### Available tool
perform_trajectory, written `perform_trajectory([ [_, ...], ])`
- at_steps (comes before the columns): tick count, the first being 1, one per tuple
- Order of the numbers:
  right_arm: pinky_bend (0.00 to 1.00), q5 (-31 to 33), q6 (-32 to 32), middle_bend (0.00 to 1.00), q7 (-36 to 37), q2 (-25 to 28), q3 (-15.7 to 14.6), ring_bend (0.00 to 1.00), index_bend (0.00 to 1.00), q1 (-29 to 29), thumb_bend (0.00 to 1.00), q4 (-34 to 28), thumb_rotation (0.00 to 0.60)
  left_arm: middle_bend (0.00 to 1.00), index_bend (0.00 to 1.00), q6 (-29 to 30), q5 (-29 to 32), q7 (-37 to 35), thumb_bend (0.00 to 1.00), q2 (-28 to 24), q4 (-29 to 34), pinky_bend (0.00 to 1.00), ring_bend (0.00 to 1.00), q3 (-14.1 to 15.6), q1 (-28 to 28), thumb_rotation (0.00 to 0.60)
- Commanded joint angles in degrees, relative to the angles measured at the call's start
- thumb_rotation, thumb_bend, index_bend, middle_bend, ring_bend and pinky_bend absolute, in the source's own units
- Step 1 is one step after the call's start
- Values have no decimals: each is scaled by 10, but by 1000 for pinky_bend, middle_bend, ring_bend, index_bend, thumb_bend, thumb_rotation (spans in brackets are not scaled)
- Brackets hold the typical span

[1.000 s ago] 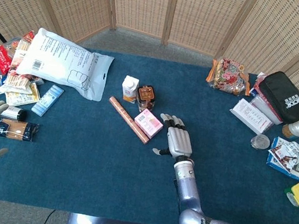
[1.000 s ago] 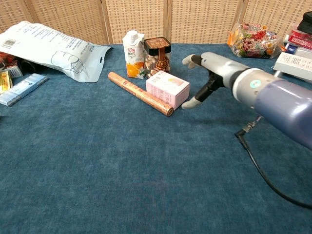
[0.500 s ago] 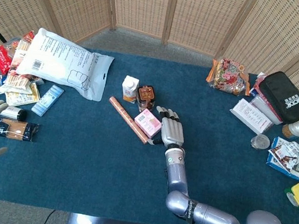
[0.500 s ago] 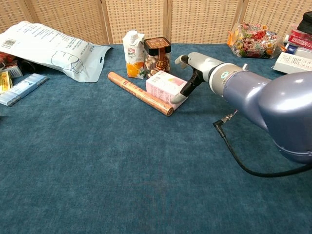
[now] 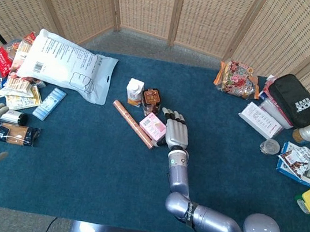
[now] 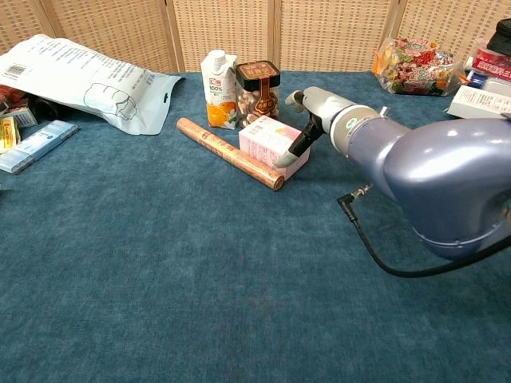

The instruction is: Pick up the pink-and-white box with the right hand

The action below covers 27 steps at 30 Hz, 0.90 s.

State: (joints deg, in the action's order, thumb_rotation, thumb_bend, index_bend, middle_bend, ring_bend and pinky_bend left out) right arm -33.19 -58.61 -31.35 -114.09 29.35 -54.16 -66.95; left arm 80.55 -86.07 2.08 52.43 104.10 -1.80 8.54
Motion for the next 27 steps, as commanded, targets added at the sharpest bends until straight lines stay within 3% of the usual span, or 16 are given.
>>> perform_trajectory([
  [1,0,-5,-5,0,9,-13,1,0,0,-7,0,21,600,0,0,0,1,0,0,0,-1,0,0,0,0,600],
  [3,50,-11,-9,0,18,-23,2,2,0,-11,0,39,600,0,0,0,1,0,0,1,-1,0,0,-1,0,600],
  [4,129,-15,-11,22,25,-28,3,37,0,-13,0,47,600,0,0,0,1,0,0,1,-1,0,0,-1,0,600],
  [6,331,-19,-8,166,37,-38,5,204,31,-15,3,67,600,0,0,2,2,0,0,1,-2,0,0,-1,-1,600],
  [7,372,-21,-5,221,40,-41,4,259,57,-16,6,74,600,0,0,3,2,0,0,1,-2,0,0,-2,-1,600],
  [9,504,-29,-1,380,51,-46,3,413,194,-17,27,90,600,0,0,4,3,0,0,1,-3,0,0,-2,-1,600],
  [12,637,-38,1,523,60,-50,1,551,330,-15,63,102,600,0,0,2,4,0,0,2,-5,0,0,-2,0,600],
  [19,719,-62,-28,617,73,-28,-1,639,424,8,88,62,600,0,0,0,4,1,0,4,-6,0,0,-3,1,600],
  [27,728,-94,-97,630,64,42,-1,649,432,55,84,-57,600,0,0,-4,-1,2,0,6,-5,0,0,0,4,600],
])
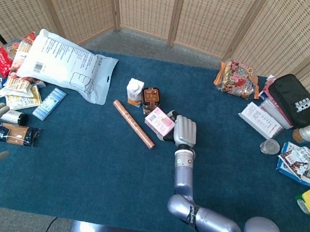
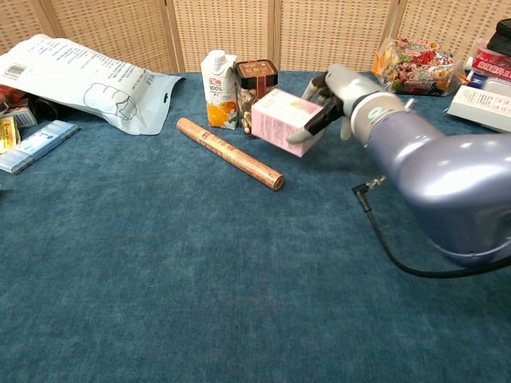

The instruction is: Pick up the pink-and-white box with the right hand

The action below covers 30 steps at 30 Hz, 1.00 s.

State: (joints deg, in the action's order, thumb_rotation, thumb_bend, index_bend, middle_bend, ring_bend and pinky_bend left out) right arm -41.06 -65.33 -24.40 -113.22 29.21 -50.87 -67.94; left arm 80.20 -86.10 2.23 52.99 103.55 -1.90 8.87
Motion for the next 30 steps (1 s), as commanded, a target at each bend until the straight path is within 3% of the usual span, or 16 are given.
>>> perform_trajectory([
  [1,727,-18,-36,629,-8,42,1,649,433,26,80,-61,600,0,0,-1,-1,1,0,1,1,0,0,1,1,600],
  [15,728,-26,-113,626,-70,155,28,649,426,57,58,-254,600,0,0,-6,-10,12,0,4,9,0,0,6,4,600],
  [30,728,-29,-156,625,-113,197,51,649,423,30,47,-347,600,0,0,-19,-5,26,0,12,7,0,0,8,10,600],
])
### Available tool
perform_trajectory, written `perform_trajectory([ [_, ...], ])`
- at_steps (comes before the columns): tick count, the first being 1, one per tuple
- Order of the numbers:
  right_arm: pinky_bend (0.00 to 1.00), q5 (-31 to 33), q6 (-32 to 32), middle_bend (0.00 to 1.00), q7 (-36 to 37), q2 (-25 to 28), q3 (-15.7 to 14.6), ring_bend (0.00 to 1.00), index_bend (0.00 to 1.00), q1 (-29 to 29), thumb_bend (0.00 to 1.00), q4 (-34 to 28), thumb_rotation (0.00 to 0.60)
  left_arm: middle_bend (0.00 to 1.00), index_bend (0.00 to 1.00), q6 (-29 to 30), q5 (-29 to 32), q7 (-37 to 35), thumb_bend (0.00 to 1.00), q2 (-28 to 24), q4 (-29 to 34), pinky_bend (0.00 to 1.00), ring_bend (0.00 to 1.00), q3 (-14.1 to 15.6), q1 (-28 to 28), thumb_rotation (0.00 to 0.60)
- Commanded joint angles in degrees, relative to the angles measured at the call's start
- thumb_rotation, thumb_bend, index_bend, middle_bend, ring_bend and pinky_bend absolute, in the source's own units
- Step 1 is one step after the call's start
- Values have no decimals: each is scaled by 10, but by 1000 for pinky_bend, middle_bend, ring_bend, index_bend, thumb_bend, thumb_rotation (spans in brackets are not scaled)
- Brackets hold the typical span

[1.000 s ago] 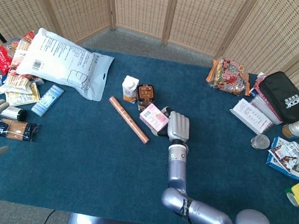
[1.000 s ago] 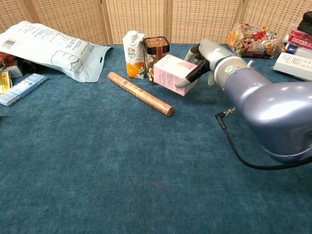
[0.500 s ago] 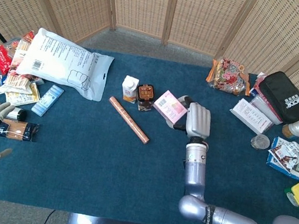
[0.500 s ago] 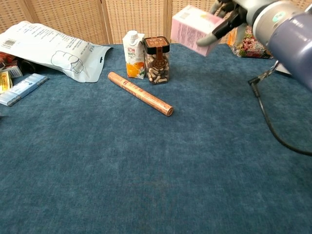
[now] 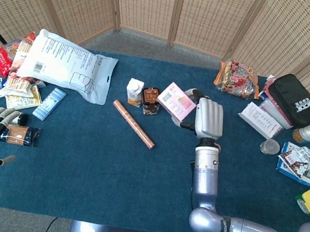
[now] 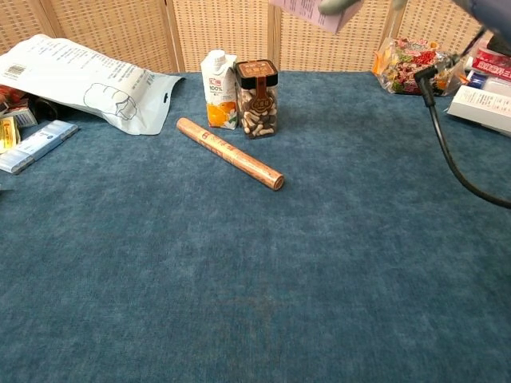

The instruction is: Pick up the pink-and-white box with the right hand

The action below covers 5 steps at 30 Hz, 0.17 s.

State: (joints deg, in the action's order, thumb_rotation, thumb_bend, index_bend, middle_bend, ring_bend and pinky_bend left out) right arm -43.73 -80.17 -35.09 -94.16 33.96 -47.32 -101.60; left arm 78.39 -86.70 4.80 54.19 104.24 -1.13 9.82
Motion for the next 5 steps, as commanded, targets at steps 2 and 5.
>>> perform_trajectory([
  [2,729,-4,-13,625,-9,10,5,649,423,-8,47,-20,600,0,0,0,1,1,0,1,1,0,0,0,0,600],
  [5,729,-5,-19,625,-12,14,4,649,424,-11,46,-29,600,0,0,0,0,2,0,1,1,0,0,1,0,600],
])
